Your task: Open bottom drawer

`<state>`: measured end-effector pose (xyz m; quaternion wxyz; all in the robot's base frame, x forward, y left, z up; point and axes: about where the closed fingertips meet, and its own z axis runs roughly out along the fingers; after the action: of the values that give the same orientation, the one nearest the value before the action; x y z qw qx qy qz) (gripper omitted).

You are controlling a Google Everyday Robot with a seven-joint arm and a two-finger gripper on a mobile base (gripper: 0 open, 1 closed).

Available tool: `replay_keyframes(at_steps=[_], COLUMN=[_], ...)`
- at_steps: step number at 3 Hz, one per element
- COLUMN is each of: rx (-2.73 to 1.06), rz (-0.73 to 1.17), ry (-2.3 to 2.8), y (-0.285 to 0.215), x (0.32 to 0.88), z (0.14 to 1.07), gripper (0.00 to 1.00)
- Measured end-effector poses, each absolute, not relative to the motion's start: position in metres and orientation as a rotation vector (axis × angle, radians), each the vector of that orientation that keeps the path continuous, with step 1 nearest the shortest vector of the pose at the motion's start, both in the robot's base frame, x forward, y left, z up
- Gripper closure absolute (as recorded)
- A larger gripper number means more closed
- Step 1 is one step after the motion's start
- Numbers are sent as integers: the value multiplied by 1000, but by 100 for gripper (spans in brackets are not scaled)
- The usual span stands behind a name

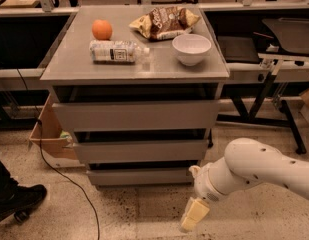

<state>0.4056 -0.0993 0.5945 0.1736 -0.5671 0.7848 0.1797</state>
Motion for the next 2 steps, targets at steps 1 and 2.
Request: replay_keyframes(at_steps=[1,2], rx=[-1608,-1565], rz=[510,525], ry=[2225,2218], y=[-99,-103], x=[406,402], z=[594,582], gripper=[0,0])
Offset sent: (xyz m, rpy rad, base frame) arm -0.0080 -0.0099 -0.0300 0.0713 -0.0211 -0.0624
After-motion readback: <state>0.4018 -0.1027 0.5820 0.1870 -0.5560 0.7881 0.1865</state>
